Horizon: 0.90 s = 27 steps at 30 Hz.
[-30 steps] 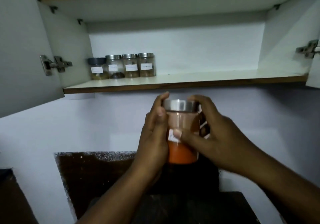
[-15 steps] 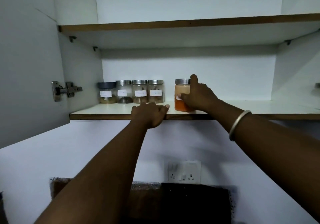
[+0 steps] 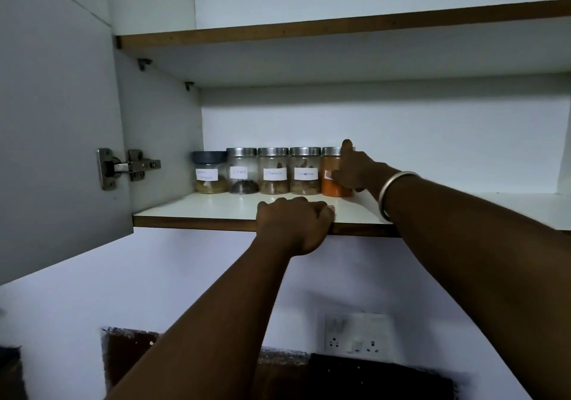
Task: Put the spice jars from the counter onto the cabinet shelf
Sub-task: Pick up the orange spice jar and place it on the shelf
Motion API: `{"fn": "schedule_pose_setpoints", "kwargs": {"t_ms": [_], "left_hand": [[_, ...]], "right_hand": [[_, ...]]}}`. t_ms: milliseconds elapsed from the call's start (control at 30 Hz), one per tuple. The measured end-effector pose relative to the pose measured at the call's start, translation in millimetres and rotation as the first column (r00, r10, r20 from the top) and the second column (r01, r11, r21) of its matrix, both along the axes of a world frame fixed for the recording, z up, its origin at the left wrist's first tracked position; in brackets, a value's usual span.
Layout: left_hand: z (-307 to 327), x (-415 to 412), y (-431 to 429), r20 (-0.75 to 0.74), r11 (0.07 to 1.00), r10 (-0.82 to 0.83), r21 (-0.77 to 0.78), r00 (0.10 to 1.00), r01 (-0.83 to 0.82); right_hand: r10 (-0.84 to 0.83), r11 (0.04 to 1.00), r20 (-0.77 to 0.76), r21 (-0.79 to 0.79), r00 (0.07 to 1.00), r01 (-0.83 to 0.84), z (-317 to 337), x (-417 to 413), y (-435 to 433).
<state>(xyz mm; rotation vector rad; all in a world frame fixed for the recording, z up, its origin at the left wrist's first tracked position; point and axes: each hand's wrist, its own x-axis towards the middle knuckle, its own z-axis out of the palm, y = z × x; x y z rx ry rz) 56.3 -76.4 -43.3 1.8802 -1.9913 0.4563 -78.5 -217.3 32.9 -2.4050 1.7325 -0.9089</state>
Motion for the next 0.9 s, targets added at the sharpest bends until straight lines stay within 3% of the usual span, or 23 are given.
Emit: {"fn": "schedule_pose_setpoints", "kwargs": {"t_ms": [333, 433, 533, 567, 667, 733, 900], "left_hand": [[-3, 1, -5, 0.033, 0.998, -0.011, -0.069, 0.999, 0.013], [-3, 1, -1, 0.021, 0.997, -0.003, -0.083, 1.0, 0.005], [-3, -1, 2, -0.008, 0.994, 0.001, -0.111, 1.0, -0.002], [-3, -1, 2, -0.009, 0.993, -0.001, -0.122, 1.0, -0.001], [-5, -1, 2, -0.023, 0.988, 0.011, -0.151, 1.0, -0.014], [-4, 1, 2, -0.028, 0.989, 0.029, -0.146, 0.999, -0.033], [-9, -5, 21, -0.047, 0.982, -0.013, -0.19, 0.999, 0.004]], "right_hand": [[-0.029, 0.997, -0.159, 0.069, 0.987, 0.041, 9, -5, -9], [0.05, 0.98, -0.149, 0.2, 0.988, -0.019, 7, -14, 5], [0.03, 0.912, 0.062, 0.407, 0.998, -0.053, 6, -28, 32], [0.043, 0.885, 0.061, 0.46, 0.997, -0.066, 4, -29, 43], [0.154, 0.861, -0.134, 0.503, 0.979, -0.067, -9, -30, 81], [0.173, 0.881, -0.185, 0.469, 0.967, -0.068, -26, -30, 108], [0.062, 0.995, -0.364, 0.093, 0.929, -0.029, -59, -48, 159]]}}
